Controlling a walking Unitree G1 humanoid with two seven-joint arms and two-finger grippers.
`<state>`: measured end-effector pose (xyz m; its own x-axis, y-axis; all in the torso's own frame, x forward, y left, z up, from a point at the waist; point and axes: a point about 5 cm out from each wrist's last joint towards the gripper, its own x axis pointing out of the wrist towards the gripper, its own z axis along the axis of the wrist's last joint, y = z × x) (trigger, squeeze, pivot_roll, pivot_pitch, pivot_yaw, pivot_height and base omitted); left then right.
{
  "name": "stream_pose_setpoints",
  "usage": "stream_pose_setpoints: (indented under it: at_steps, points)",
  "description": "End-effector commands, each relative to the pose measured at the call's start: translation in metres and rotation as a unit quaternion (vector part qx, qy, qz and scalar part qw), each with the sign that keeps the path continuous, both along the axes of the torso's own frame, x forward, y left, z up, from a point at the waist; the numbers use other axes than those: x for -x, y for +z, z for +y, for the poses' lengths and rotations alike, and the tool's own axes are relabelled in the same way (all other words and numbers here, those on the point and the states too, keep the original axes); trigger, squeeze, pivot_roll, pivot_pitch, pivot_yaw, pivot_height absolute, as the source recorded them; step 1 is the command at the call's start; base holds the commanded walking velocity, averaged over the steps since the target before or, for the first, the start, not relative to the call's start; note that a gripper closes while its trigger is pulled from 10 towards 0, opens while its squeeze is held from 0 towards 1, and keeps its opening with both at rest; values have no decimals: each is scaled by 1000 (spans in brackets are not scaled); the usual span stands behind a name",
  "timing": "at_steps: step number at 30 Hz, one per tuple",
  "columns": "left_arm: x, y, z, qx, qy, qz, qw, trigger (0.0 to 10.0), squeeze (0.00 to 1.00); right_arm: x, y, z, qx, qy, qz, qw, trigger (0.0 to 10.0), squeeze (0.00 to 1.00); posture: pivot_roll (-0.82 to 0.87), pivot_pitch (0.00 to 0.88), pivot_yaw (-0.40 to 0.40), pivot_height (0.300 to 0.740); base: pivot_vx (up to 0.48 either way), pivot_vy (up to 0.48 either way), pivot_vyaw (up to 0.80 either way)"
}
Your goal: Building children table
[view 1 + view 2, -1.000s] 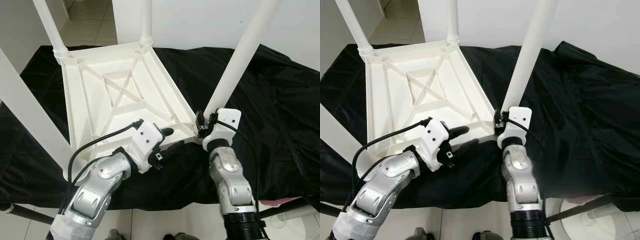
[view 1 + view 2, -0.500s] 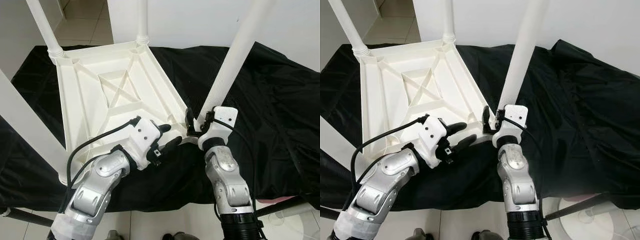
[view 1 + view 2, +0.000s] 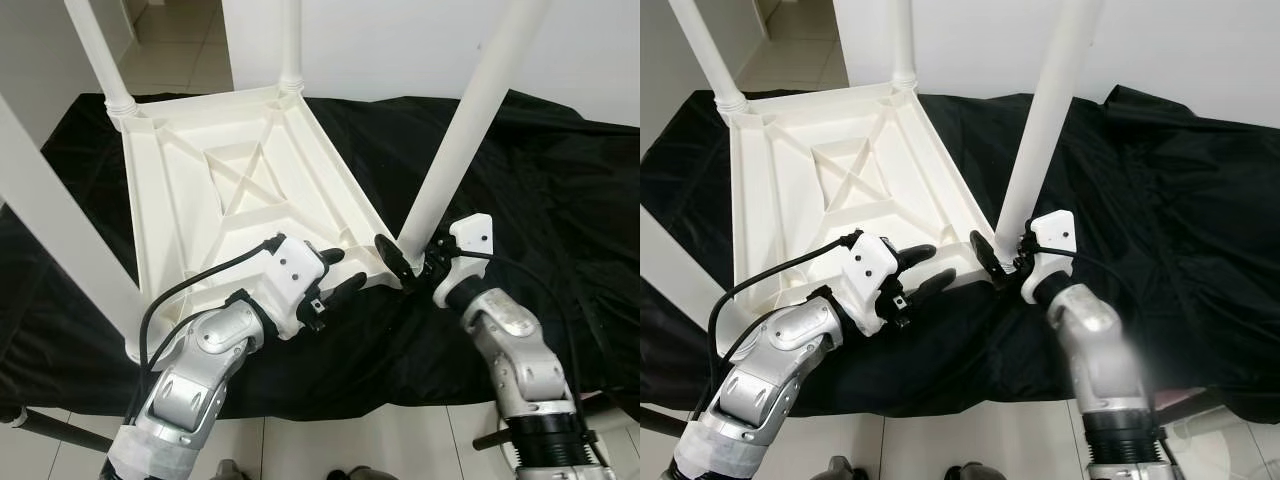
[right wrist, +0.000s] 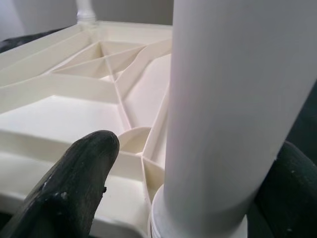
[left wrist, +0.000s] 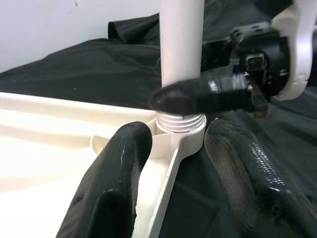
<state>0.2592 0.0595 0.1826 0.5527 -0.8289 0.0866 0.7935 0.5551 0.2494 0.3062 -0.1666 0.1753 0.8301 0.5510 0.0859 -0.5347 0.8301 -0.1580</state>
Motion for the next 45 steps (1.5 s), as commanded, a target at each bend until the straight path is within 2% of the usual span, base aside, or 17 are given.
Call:
stream_pose_setpoints:
  at_steps: [1,6,7,8,9,10,11,22,23,24,25,29,32,35,37,39,45]
  points:
    - [-1,-3,-2,-2,17,-1,1000,10000,0,-1,-7,3,2,26,12,1000,10000,0,-53,88,-31,740,0,0,0]
    - [0,-3,-3,-6,14,-5,1000,10000,0,-8,-10,1,21,59,16,998,10000,0,-48,91,-27,740,0,0,0]
    - [-1,-3,-3,-6,13,-5,1000,10000,0,-12,-12,1,32,64,17,997,8745,0,-49,92,-25,740,0,0,0]
    - [-1,-3,-3,-6,13,-5,1000,10000,0,-12,-12,1,32,64,17,997,8745,0,-49,92,-25,740,0,0,0]
    - [-1,-3,-4,-8,14,-6,1000,10000,0,-16,-13,0,40,67,19,997,3843,0,-45,96,-26,740,0,0,0]
    - [-1,-3,-4,-8,14,-6,1000,10000,0,-16,-13,0,40,67,19,997,3843,0,-45,96,-26,740,0,0,0]
    - [-1,-3,-4,-9,14,-7,1000,10000,0,-22,-15,-1,45,71,21,996,0,0,-43,97,-29,740,0,0,0]
    - [3,-8,-4,-10,20,-3,1000,10000,0,-19,-30,-5,40,56,41,997,0,0,-32,94,-42,740,0,0,0]
    - [4,-9,-4,-7,19,2,1000,10000,0,-16,-34,-3,30,38,44,998,4902,0,-53,80,-39,740,0,0,0]
    - [4,-10,-4,-5,18,6,1000,10000,0,-15,-37,-2,24,26,43,998,4902,0,-53,80,-39,740,0,0,0]
    - [3,-12,-5,-7,18,8,1000,10000,0,-12,-38,-1,10,15,45,999,10000,0,-62,68,-42,740,0,0,0]
    - [2,-14,-6,-11,15,7,1000,10000,0,-6,-41,0,-1,-7,42,999,10000,0,-59,58,-47,740,0,0,0]
    - [3,-15,-8,-10,10,2,1000,10000,0,0,-46,5,-8,-70,32,997,10000,0,-61,51,-51,740,0,0,0]
    - [3,-17,-5,-5,14,10,1000,10000,0,7,-52,17,-45,-157,49,985,10000,0,-86,53,-51,740,0,0,0]
    - [3,-17,-5,-5,14,10,1000,10000,0,7,-52,17,-45,-157,49,985,10000,0,-86,53,-51,740,0,0,0]
    - [2,-19,-2,-3,18,16,1000,10000,0,12,-54,25,-60,-204,57,975,10000,0,-104,63,-48,740,0,0,0]
    - [1,-21,-1,0,26,21,999,10000,0,20,-55,36,-89,-242,63,964,10000,0,-110,80,-44,740,0,0,0]
